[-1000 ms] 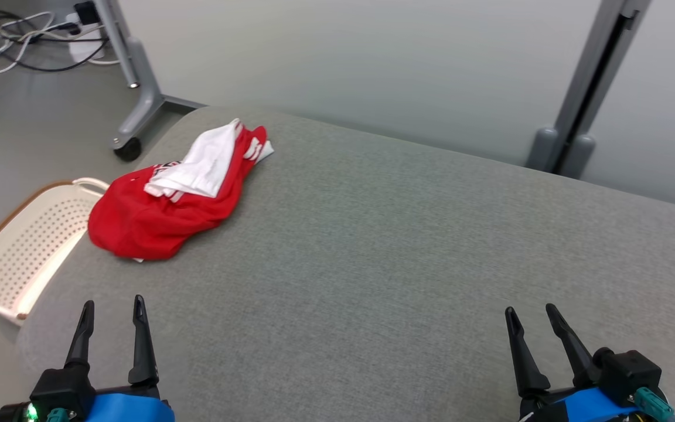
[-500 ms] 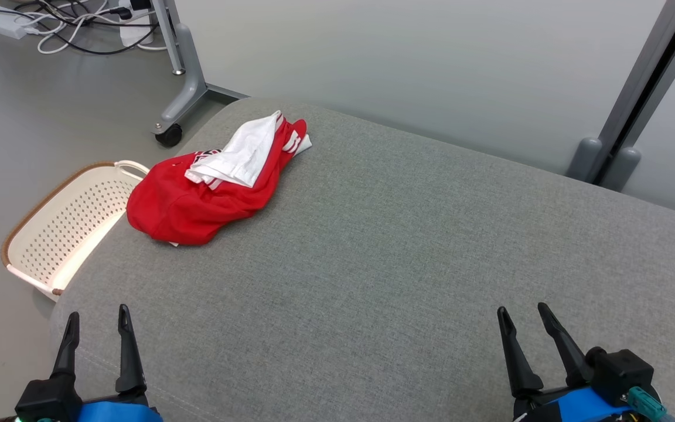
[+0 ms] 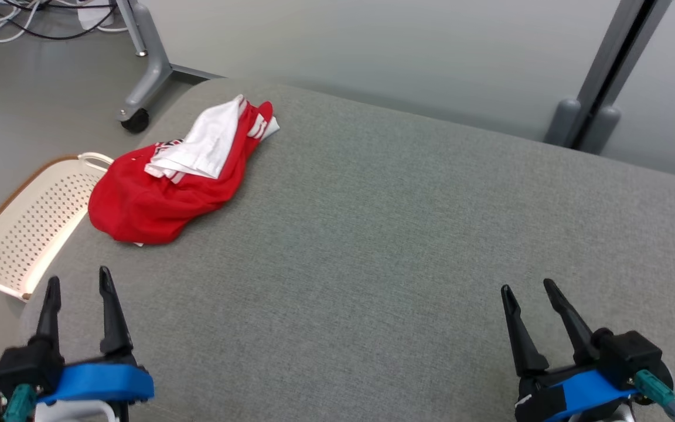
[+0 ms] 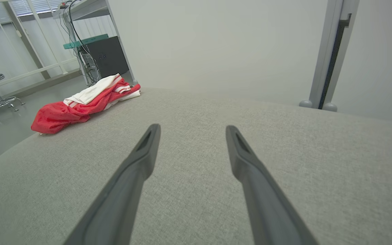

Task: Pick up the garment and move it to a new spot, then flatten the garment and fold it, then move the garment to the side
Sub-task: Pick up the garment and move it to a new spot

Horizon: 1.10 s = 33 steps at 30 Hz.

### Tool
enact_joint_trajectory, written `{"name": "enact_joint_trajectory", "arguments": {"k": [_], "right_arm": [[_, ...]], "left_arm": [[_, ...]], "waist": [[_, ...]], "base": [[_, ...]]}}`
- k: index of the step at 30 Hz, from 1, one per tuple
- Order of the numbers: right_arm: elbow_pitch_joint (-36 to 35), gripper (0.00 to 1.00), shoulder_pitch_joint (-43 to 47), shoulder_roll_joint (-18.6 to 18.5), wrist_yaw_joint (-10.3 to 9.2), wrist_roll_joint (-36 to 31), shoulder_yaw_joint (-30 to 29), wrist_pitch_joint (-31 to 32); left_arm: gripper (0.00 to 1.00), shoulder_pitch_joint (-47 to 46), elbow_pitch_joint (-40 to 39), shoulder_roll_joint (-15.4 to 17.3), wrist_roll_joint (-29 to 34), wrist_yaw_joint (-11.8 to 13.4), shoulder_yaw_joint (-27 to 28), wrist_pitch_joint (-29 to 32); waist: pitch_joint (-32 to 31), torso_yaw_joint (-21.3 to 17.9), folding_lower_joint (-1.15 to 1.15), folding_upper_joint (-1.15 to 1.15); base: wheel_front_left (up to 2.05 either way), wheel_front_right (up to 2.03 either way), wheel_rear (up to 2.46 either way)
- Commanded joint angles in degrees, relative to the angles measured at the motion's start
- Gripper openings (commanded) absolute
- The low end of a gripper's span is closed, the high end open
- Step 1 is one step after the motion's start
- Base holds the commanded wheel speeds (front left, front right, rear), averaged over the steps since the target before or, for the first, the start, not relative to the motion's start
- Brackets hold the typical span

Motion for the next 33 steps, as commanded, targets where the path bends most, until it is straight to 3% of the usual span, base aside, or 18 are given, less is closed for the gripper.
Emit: {"name": "enact_joint_trajectory", "arguments": {"k": [1, 13, 23, 28, 33], "right_arm": [[-1.3, 1.0, -1.4, -0.7, 0.01, -0.6, -0.2, 0.4], [-15.2, 1.0, -5.5, -2.9, 0.01, -4.9, -1.4, 5.4], [-24.8, 1.0, -6.5, -4.5, 0.01, -6.4, -4.4, 9.8], [-27.7, 1.0, -6.5, -5.4, 0.01, -6.6, -5.5, 11.1], [-29.4, 1.0, -5.8, -5.6, 0.01, -6.7, -6.6, 11.6]], "left_arm": [[1.0, -3.2, 0.5, 0.6, -0.3, -0.2, 0.3, 0.0], [1.0, -24.7, 7.0, 6.6, -2.4, -0.8, 6.6, 0.0], [1.0, -38.2, 22.5, 13.9, -3.9, -2.3, 8.5, 0.1], [1.0, -44.0, 34.5, 17.4, -5.1, -3.3, 7.2, 5.1], [1.0, -48.1, 43.5, 18.6, -8.3, -4.1, 6.1, 11.7]], "waist": [[1.1, -0.8, 0.0, 0.0], [13.3, -9.5, 0.0, 0.0], [22.1, -14.0, 0.0, 0.0], [25.5, -15.1, 0.0, 0.0], [26.8, -15.4, 0.0, 0.0]], "base": [[0.0, 0.0, 0.0], [0.0, 0.0, 0.0], [0.0, 0.0, 0.0], [0.0, 0.0, 0.0], [0.0, 0.0, 0.0]]}}
